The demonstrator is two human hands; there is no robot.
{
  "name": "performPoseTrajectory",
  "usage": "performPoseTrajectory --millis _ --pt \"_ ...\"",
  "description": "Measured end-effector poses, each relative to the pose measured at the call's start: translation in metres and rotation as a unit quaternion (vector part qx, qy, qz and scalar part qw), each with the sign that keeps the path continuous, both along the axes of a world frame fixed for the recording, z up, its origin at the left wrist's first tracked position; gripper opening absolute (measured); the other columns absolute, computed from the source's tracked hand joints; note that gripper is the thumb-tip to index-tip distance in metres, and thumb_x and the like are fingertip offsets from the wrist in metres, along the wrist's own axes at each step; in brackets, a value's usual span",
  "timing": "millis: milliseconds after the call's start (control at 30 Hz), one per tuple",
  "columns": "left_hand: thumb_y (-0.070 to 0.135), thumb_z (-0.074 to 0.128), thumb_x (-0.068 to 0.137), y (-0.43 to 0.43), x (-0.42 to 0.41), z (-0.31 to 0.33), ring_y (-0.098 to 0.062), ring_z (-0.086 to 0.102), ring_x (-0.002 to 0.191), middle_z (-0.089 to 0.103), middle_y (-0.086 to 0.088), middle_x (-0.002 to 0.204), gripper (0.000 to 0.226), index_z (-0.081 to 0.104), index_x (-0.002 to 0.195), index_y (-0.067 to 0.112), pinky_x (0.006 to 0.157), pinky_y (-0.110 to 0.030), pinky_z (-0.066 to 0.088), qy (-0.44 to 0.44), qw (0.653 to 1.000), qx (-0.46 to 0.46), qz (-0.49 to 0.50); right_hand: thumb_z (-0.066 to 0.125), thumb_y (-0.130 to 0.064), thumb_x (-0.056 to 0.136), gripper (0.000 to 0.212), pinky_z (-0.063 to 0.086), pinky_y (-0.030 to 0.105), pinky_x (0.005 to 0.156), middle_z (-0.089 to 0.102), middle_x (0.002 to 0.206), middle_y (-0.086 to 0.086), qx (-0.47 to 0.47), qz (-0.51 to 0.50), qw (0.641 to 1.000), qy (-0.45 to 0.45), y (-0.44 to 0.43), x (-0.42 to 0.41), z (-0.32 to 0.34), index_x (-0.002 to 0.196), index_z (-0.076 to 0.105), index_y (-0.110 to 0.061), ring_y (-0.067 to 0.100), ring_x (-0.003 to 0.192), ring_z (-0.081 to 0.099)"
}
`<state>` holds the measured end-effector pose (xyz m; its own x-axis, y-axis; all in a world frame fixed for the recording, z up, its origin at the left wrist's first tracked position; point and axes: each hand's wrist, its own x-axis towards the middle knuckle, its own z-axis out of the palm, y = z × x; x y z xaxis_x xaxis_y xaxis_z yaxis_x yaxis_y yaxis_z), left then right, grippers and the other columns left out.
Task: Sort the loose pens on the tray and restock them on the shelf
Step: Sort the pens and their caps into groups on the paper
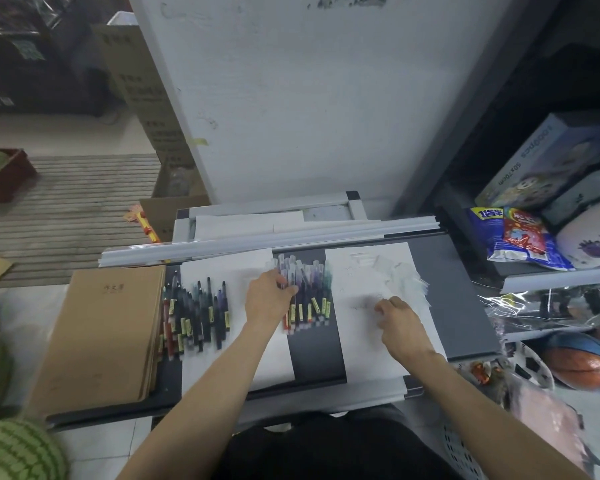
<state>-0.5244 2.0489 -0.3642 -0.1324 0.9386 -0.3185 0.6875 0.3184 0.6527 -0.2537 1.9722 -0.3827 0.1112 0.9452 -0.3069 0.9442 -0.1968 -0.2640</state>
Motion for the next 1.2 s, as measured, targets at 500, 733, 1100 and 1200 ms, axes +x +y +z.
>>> performPoseTrajectory --millis 500,733,1100,1200 --pt "0.026 0.063 0.092 -0.035 -0.095 0.002 -0.030 0.068 0.087 0.071 -0.005 0.096 0.016 0.068 0.105 0.019 0.076 -0.036 0.058 0.173 0.985 0.014 0.019 0.050 -0.014 0.099 0.027 0.053 0.037 0.080 0.066 0.121 0.001 0.048 0.094 0.994 0.024 0.017 -0.067 0.047 0.120 0.065 -0.020 0.030 0.101 0.066" --pt "0.032 0.069 0.095 -0.034 -0.101 -0.003 -0.022 0.066 0.069 0.066 -0.002 0.077 0.021 0.063 0.089 0.013 0.057 -0.029 0.049 0.206 0.978 -0.020 0.006 0.052 -0.012 0.102 0.025 0.054 0.034 0.089 0.070 0.118 0.003 0.058 0.124 0.982 0.130 0.026 -0.095 0.061 0.120 0.069 -0.015 0.024 0.103 0.066" --pt "0.027 0.059 0.088 -0.037 -0.085 0.002 -0.021 0.061 0.055 0.063 -0.003 0.065 0.026 0.057 0.068 0.010 0.050 -0.027 0.046 0.173 0.984 -0.043 -0.012 0.071 -0.019 0.097 0.017 0.047 0.010 0.078 0.076 0.107 -0.005 -0.012 -0.032 0.956 0.291 0.017 -0.098 0.067 0.111 0.078 -0.018 0.009 0.099 0.070" --pt "0.025 0.052 0.095 -0.046 -0.075 0.022 -0.018 0.055 0.056 0.061 -0.001 0.064 0.030 0.054 0.070 0.009 0.054 -0.029 0.040 0.054 0.998 -0.014 -0.016 0.069 -0.017 0.098 0.011 0.056 0.024 0.082 0.079 0.093 -0.004 -0.027 -0.069 0.918 0.389 0.013 -0.097 0.076 0.106 0.077 -0.017 0.015 0.089 0.074"
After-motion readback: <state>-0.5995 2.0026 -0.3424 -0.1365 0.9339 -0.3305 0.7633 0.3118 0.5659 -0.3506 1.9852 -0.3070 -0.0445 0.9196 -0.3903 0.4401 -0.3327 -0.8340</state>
